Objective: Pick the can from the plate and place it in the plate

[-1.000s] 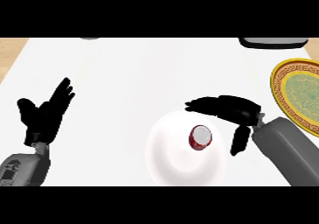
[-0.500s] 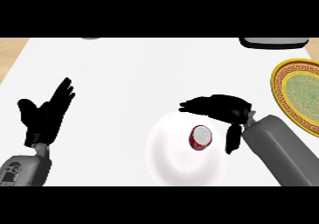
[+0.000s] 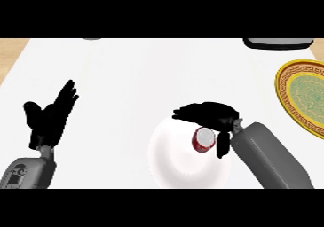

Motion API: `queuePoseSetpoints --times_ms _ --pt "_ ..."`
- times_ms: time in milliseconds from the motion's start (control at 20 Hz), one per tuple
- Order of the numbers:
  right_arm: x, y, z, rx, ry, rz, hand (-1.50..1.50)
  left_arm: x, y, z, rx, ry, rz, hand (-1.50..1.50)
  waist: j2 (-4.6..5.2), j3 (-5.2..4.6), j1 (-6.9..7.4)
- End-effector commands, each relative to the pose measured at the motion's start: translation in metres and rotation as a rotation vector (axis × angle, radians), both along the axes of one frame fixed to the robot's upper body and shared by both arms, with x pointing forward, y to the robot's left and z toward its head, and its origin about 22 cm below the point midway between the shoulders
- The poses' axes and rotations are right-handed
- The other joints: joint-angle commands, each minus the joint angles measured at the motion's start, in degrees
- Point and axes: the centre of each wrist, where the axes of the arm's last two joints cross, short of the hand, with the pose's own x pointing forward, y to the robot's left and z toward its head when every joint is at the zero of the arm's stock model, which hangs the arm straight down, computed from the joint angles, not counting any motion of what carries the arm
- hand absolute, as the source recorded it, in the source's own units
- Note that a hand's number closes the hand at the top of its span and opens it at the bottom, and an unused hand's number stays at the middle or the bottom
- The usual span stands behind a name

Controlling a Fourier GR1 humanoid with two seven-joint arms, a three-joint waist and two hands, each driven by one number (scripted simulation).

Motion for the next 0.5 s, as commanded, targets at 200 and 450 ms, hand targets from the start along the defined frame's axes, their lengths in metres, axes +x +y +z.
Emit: queuePoseSetpoints --times_ms 200,450 --pt "-0.008 0.008 -0.01 -0.104 0.011 0.142 1.5 0.004 0.006 0.004 -0.012 0.003 -0.003 0.0 -0.03 0.0 -0.12" --pt "-0.011 0.002 -0.031 -0.043 0.027 0.178 1.5 -0.003 0.005 0.003 -0.002 0.007 -0.008 0.0 0.02 0.01 0.07"
